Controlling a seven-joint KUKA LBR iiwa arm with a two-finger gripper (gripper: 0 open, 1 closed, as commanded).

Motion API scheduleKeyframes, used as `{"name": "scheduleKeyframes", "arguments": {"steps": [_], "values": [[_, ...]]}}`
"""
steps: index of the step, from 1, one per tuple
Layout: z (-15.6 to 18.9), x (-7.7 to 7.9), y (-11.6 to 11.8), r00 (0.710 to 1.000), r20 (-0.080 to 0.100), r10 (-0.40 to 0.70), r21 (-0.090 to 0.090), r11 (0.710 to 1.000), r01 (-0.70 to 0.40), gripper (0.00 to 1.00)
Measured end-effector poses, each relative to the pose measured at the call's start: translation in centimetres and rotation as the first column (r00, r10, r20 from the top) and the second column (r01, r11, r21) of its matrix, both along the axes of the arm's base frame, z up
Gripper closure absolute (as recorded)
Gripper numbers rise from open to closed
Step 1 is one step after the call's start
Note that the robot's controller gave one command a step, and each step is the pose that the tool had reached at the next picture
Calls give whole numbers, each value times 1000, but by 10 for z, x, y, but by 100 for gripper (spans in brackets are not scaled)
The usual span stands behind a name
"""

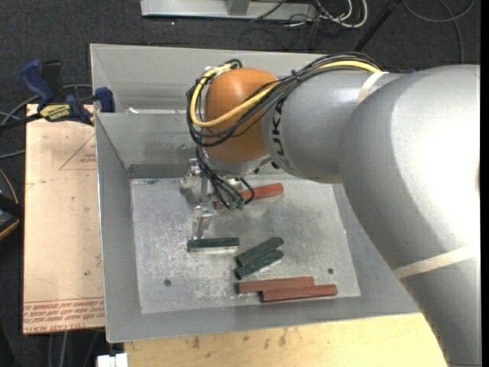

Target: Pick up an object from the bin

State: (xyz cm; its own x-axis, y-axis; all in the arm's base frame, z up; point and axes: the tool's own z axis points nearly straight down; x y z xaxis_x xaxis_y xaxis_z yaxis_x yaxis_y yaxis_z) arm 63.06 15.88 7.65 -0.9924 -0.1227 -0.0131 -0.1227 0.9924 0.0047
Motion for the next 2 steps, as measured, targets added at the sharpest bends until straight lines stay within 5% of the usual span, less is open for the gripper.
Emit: {"name": "scheduleKeyframes", "arguments": {"steps": [1, 2], "values": [[3, -33, -42, 988, 11, 153, 3, 988, -153, 100], [0, -35, -45, 988, 2, 153, -2, 988, -153, 0]]}}
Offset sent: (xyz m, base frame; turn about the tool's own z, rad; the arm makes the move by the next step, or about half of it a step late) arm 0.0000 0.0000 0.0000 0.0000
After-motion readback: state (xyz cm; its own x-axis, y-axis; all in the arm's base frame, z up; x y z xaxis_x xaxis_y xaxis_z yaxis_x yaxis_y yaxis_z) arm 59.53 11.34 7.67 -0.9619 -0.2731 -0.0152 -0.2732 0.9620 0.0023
